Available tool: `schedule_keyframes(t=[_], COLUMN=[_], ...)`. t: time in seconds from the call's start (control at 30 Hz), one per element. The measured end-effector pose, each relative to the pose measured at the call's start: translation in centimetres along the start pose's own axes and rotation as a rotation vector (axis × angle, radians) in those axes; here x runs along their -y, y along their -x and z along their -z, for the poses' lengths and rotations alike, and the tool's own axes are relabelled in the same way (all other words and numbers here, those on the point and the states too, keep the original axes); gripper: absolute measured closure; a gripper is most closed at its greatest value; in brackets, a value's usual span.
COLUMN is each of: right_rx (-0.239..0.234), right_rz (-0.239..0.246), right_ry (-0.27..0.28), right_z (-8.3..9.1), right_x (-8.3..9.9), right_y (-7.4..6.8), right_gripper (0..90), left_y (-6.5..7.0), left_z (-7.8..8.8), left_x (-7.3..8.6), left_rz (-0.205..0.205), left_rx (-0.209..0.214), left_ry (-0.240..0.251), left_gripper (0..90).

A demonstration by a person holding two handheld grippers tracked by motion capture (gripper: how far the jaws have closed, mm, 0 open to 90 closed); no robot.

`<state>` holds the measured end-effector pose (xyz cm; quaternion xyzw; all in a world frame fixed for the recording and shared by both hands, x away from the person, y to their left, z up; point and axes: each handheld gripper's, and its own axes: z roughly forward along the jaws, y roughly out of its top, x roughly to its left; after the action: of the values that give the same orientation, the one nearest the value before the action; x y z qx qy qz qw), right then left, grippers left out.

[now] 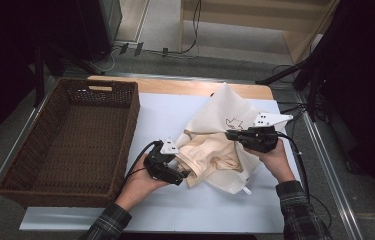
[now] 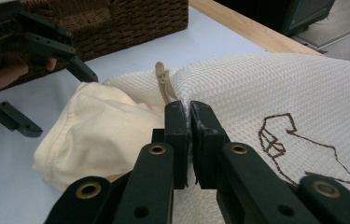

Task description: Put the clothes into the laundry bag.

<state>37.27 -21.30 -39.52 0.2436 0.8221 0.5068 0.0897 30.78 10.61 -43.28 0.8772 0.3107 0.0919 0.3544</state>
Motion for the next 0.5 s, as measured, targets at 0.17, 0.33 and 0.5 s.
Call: schedule_keyframes(t=[0.17, 0.33, 0.5], right_rx=[0.001, 0.003, 0.002], right_rz=[0.002, 0.002, 0.0], right_ry=[-0.004, -0.008, -0.008], right_z=[-0.02, 0.08, 0.09], right_x=[0.03, 0.07, 0.17], right_y=[-0.05, -0.06, -0.02], right_gripper=[86.5, 86.5, 86.6], left_y=[-0.59, -0.71, -0.69], left_z=[-0.29, 0.24, 0.56], left_x=[0.47, 0.44, 0.33], left_rz=[0.015, 0.013, -0.002], left_rx=[-0.017, -0.014, -0.015], left_ry=[-0.003, 0.044, 0.058], left_gripper=[21.6, 40.4, 64.6])
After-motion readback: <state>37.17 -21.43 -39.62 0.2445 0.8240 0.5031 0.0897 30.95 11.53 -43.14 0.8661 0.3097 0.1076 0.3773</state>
